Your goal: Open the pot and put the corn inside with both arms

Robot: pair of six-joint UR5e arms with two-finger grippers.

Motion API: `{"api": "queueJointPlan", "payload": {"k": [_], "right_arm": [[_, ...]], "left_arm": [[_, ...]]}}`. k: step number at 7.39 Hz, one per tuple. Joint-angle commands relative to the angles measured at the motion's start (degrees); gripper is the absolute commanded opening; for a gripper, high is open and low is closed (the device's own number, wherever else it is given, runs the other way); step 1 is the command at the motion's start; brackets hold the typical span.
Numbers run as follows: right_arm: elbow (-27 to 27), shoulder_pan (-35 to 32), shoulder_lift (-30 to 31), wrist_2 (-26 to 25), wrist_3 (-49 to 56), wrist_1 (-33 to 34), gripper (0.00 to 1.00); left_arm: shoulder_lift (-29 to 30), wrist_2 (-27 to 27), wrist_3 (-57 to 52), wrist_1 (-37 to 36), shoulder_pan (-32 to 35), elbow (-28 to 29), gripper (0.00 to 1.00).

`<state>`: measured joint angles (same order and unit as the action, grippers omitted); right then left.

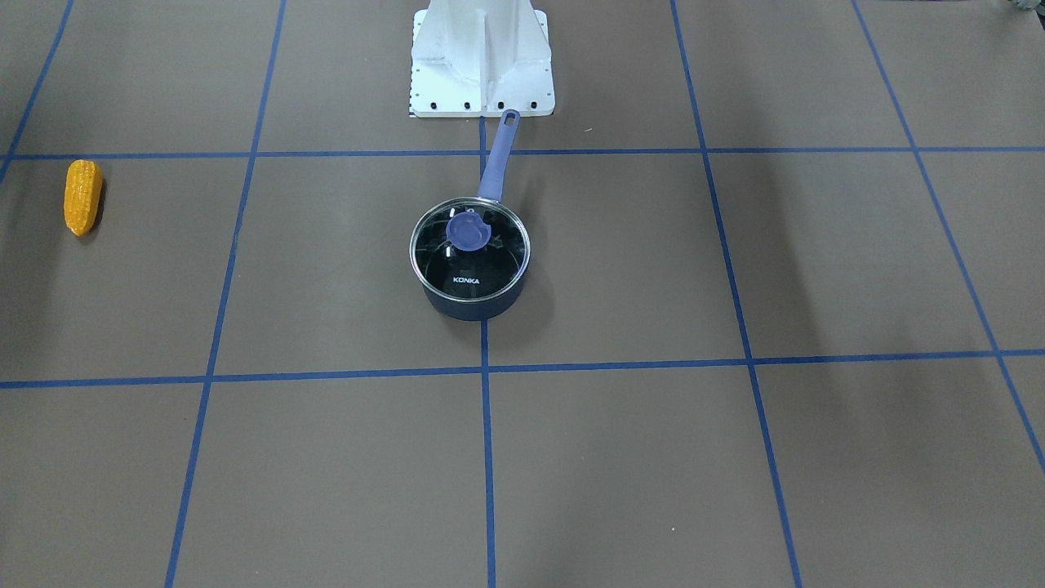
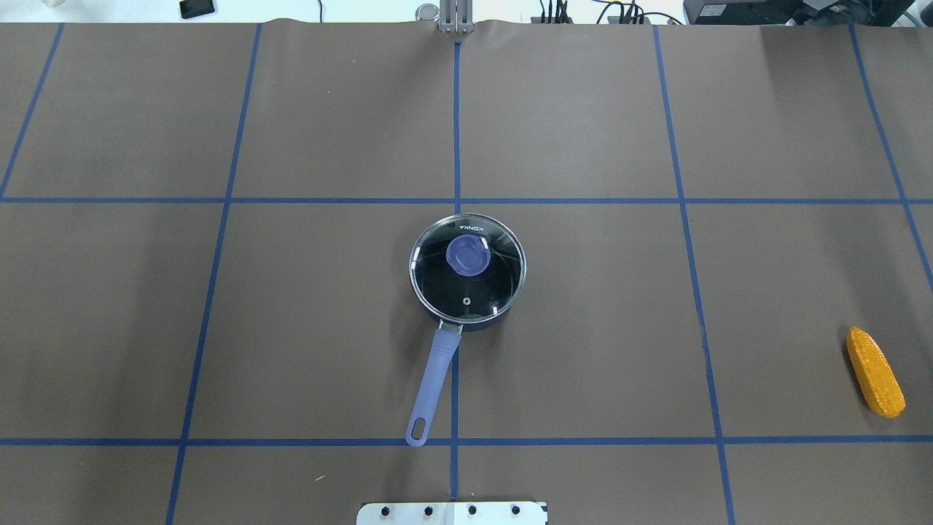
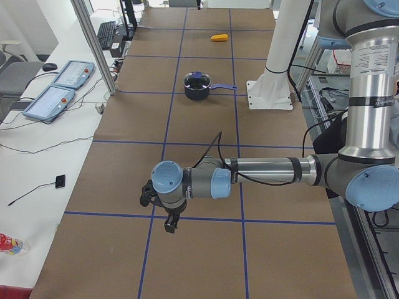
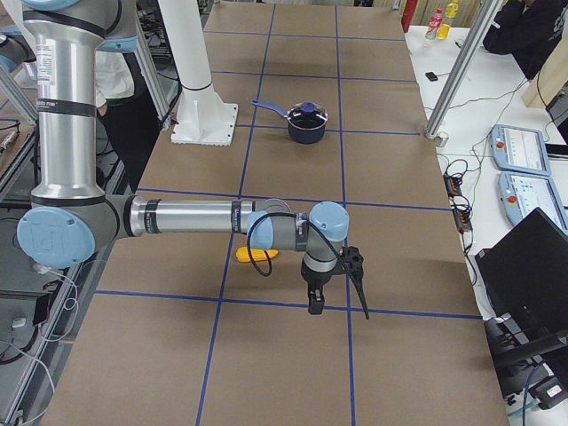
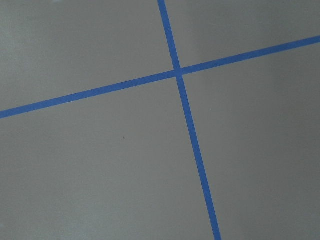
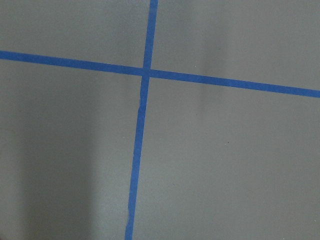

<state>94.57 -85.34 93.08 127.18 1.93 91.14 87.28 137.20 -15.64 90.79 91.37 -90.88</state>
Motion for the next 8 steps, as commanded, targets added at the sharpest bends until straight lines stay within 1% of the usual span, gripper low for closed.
{"api": "queueJointPlan", "payload": {"k": [1,2,5,6,7,8], "right_arm": [[0.0,0.0,0.0,0.0,0.0,0.0,1.00],[0.0,0.0,0.0,0.0,0.0,0.0,1.00],[0.0,0.0,0.0,0.0,0.0,-0.1,1.00],[0.1,0.0,0.0,0.0,0.1,-0.1,1.00],[0.3,-0.1,0.0,0.0,0.2,0.0,1.00],[0.4,-0.1,0.0,0.1,0.1,0.0,1.00]], "left_arm": [[-0.1,-0.1,-0.1,0.0,0.0,-0.4,0.98],[-0.2,0.0,0.2,0.0,0.0,-1.5,0.98],[0.1,0.0,0.3,0.0,0.0,-1.5,0.98],[1.1,0.0,0.1,0.1,0.0,-1.4,0.98],[3.5,0.0,0.1,0.4,0.1,-1.4,0.98],[5.7,-0.1,0.1,2.3,0.1,-1.4,0.98]]}}
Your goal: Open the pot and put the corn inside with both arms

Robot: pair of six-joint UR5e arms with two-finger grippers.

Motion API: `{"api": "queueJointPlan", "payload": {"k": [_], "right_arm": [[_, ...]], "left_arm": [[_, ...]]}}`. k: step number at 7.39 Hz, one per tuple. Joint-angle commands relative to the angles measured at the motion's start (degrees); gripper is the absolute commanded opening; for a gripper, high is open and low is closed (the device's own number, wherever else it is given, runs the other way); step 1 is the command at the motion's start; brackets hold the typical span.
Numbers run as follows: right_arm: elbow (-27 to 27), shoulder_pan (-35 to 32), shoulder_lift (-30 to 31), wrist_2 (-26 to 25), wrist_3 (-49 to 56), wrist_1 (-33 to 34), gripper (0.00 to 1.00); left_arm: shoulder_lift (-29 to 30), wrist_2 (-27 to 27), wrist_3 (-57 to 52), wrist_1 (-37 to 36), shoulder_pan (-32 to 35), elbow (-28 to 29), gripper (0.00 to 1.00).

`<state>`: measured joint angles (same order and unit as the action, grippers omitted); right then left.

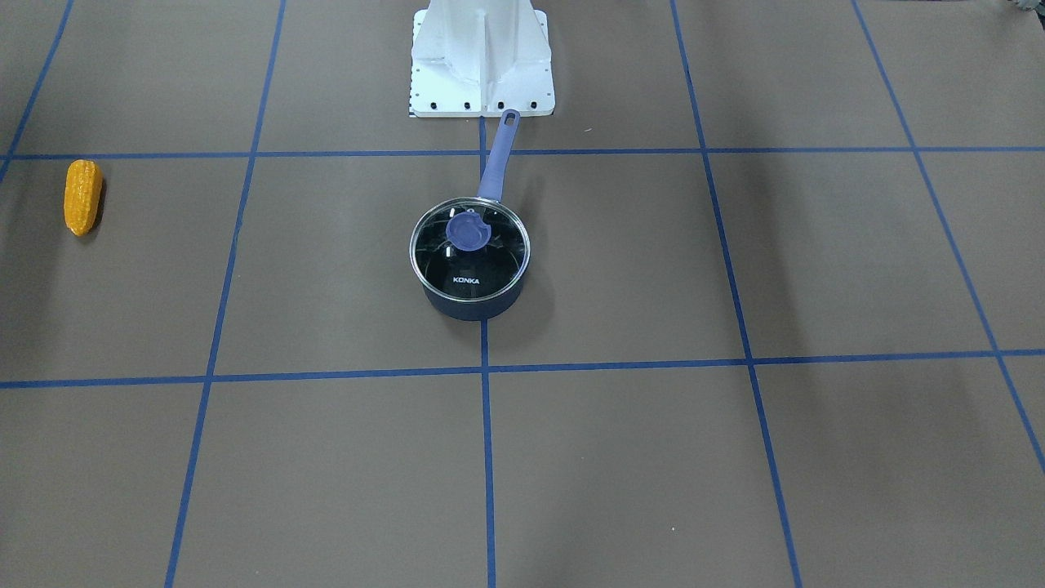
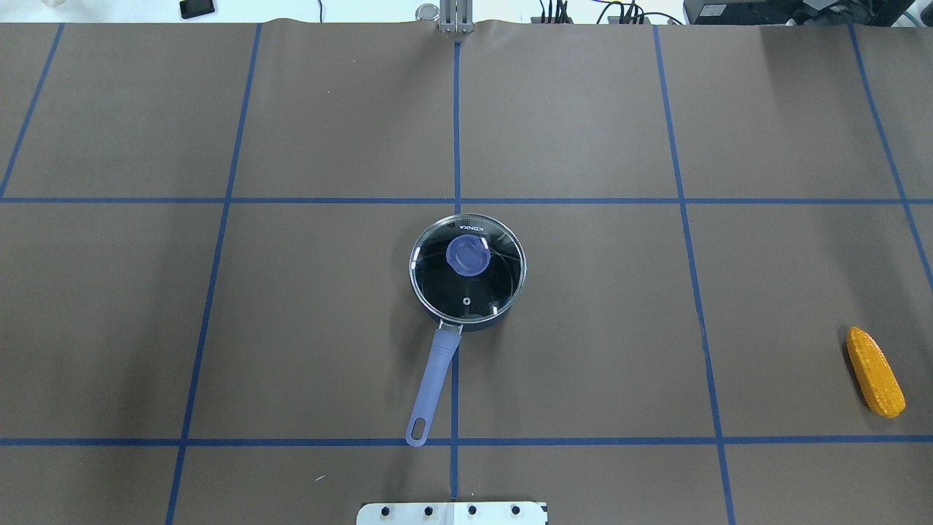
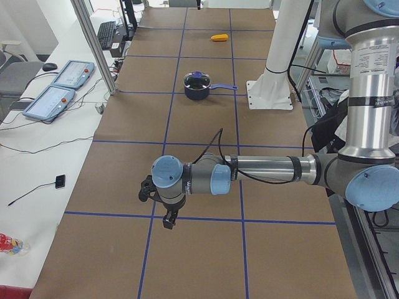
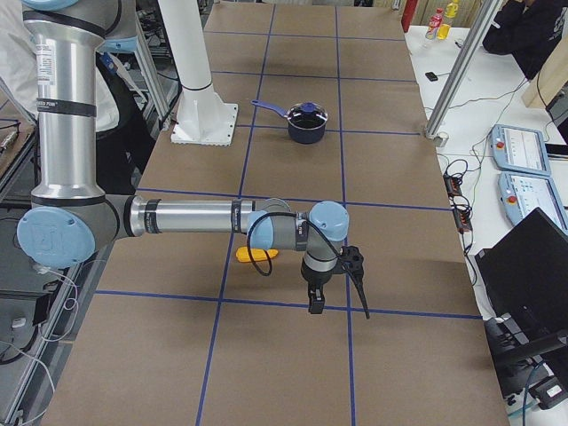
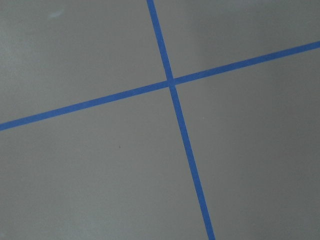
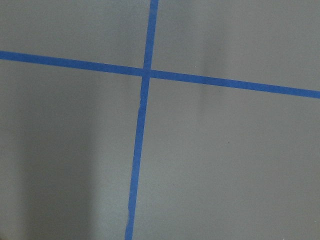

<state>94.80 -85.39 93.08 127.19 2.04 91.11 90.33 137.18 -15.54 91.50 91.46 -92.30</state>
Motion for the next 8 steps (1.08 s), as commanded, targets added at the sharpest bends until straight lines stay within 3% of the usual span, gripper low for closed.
{"api": "queueJointPlan", "payload": {"k": [1,5,7,8], "right_arm": [[0.6,0.0,0.0,0.1,-0.2,0.0,1.00],[1.9,0.0,-6.7,-0.3,-0.5,-0.1,1.00],[2.6,0.1,-10.6,-0.3,-0.4,-0.7,1.00],[2.6,0.3,-10.6,-0.2,-0.7,-4.2,1.00]], "left_arm": [[3.0,0.0,0.1,4.8,0.4,0.1,0.98],[4.3,0.3,3.6,9.0,-0.1,-3.7,0.98],[6.9,0.5,15.6,11.5,-5.7,-6.8,0.98],[7.0,-0.5,25.5,11.3,-9.8,-10.1,0.99]]}}
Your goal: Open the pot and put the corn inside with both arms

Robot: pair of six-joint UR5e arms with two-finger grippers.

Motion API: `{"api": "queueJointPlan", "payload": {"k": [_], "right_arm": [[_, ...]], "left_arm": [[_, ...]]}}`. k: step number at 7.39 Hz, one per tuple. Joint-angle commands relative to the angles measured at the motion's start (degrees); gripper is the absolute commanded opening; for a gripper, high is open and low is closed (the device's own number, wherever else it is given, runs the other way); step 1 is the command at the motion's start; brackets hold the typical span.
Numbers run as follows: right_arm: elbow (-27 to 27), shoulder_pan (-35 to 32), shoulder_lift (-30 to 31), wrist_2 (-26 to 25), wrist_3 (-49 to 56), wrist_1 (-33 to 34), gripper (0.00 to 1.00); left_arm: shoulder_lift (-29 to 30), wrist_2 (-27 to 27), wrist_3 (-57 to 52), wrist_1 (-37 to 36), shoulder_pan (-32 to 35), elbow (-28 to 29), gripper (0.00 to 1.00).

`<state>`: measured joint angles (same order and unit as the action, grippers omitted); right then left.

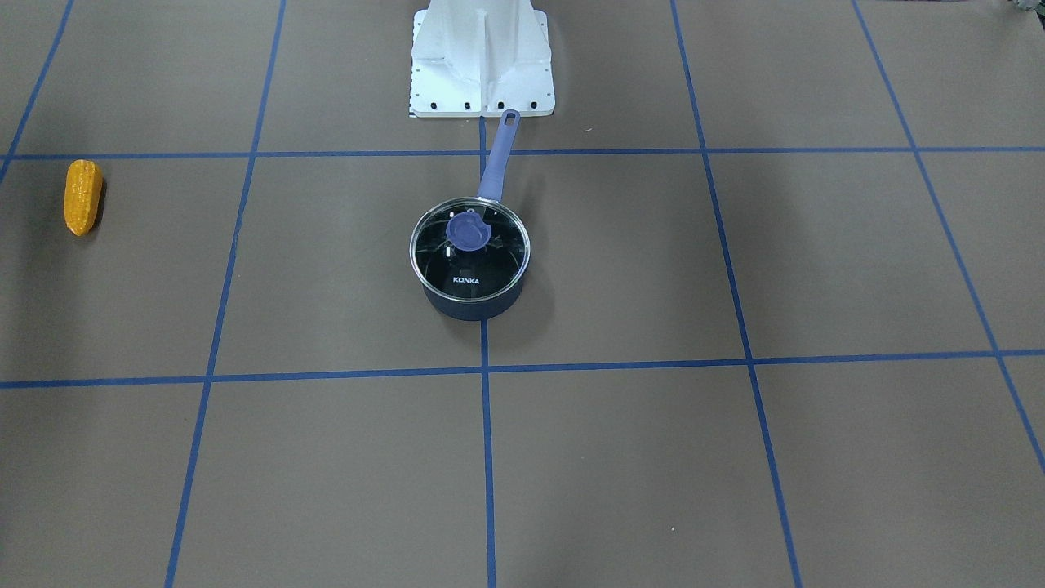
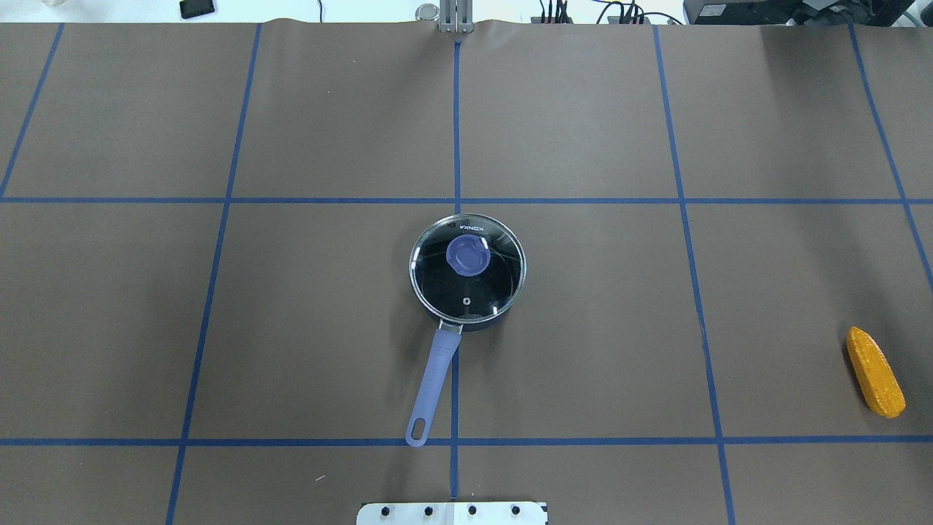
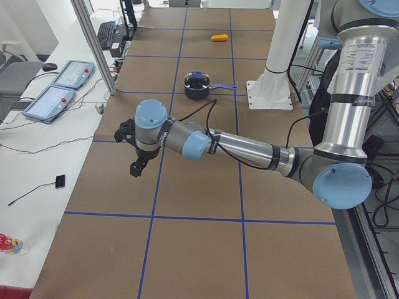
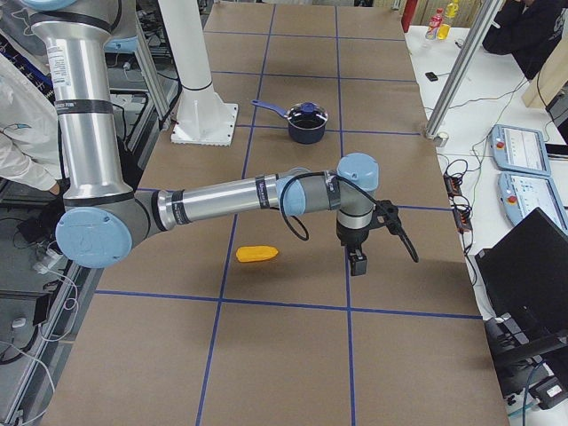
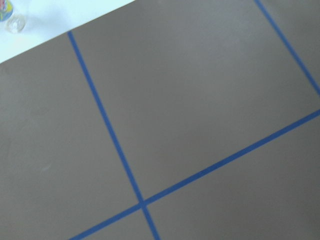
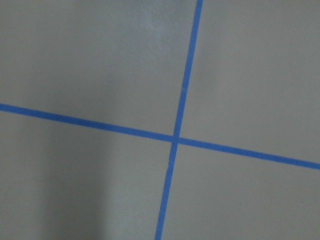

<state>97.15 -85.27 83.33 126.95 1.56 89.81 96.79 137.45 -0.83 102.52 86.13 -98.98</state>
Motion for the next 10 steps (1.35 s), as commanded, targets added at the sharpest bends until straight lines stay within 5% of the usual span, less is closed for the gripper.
{"api": "queueJointPlan", "payload": {"k": [1,5,7,10], "right_arm": [[0.1,0.8,-0.7,0.1,-3.1,-3.6,1.00],[-0.3,1.7,0.2,-0.1,-5.0,-6.2,1.00],[-0.4,1.7,0.3,-0.1,-5.0,-6.3,1.00],[-0.6,1.7,0.3,-0.1,-5.0,-6.4,1.00]], "left_arm": [[1.7,-5.3,18.9,0.1,-9.4,-5.8,0.99],[14.7,-16.8,52.4,-2.9,-32.1,-5.5,0.98],[26.7,-23.1,60.2,-17.2,-40.6,-4.5,0.98],[37.5,-27.3,69.5,-20.7,-49.6,0.2,0.98]]}}
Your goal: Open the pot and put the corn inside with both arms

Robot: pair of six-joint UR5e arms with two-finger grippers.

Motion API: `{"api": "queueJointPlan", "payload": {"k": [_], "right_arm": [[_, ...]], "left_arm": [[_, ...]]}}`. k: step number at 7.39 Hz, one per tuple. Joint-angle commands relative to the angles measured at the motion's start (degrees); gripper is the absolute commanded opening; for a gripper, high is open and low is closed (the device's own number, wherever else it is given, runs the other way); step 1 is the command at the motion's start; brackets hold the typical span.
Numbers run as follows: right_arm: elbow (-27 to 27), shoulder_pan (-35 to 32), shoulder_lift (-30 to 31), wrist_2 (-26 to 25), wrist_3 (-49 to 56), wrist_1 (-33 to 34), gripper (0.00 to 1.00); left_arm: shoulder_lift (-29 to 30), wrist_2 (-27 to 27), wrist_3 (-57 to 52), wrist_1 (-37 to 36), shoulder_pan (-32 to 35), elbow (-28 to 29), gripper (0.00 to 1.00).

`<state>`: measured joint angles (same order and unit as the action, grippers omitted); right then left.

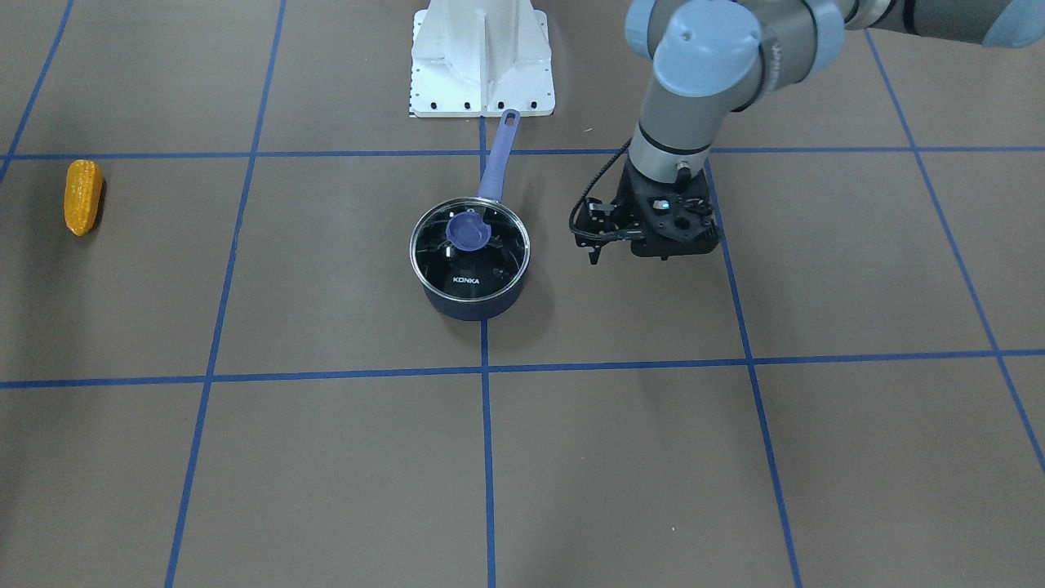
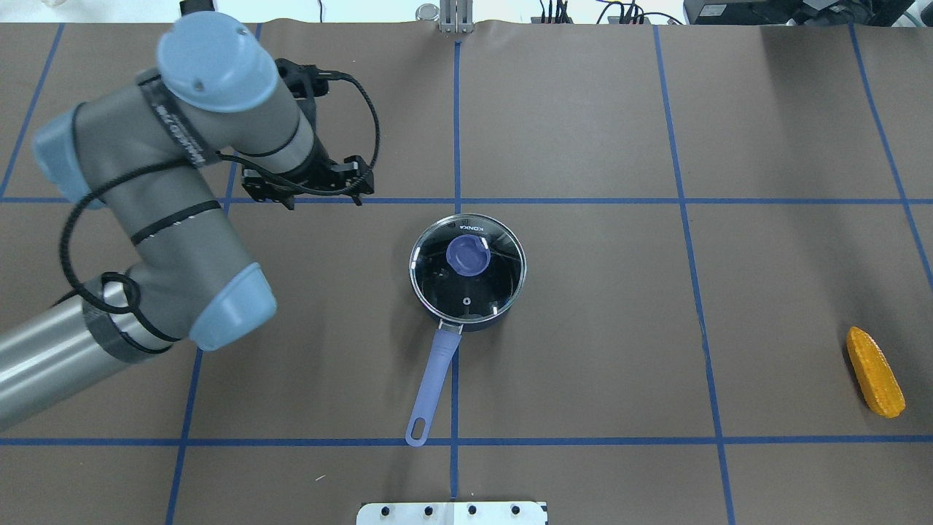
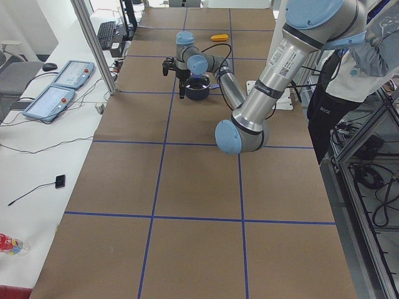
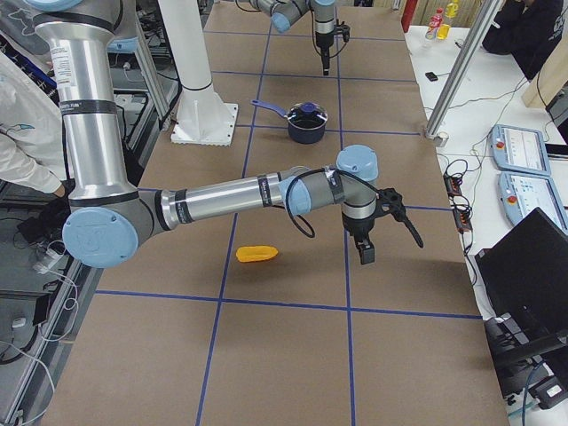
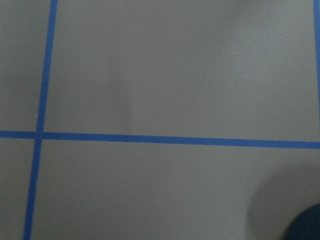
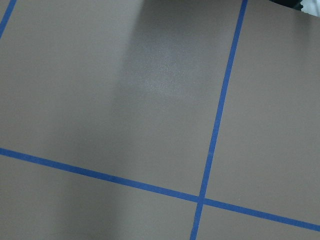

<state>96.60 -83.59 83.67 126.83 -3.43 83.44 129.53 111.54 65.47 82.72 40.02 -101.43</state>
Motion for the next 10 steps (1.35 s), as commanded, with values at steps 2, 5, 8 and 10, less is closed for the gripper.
{"api": "queueJointPlan", "payload": {"k": [2,5,8,10], "right_arm": [[-0.1,0.0,0.0,0.0,0.0,0.0,1.00],[-0.1,0.1,0.0,-0.1,0.0,0.0,1.00],[-0.6,0.2,0.0,-0.1,0.0,0.0,1.00],[-0.6,0.2,0.0,-0.2,0.0,0.0,1.00]], "left_arm": [[15.0,-3.2,8.6,-0.7,-6.9,12.5,0.98],[17.0,-3.3,12.1,-0.7,-8.8,13.3,0.98],[16.8,-3.3,12.1,-0.1,-10.0,14.7,0.98],[16.8,-3.3,12.1,0.0,-10.8,15.1,0.98]]}}
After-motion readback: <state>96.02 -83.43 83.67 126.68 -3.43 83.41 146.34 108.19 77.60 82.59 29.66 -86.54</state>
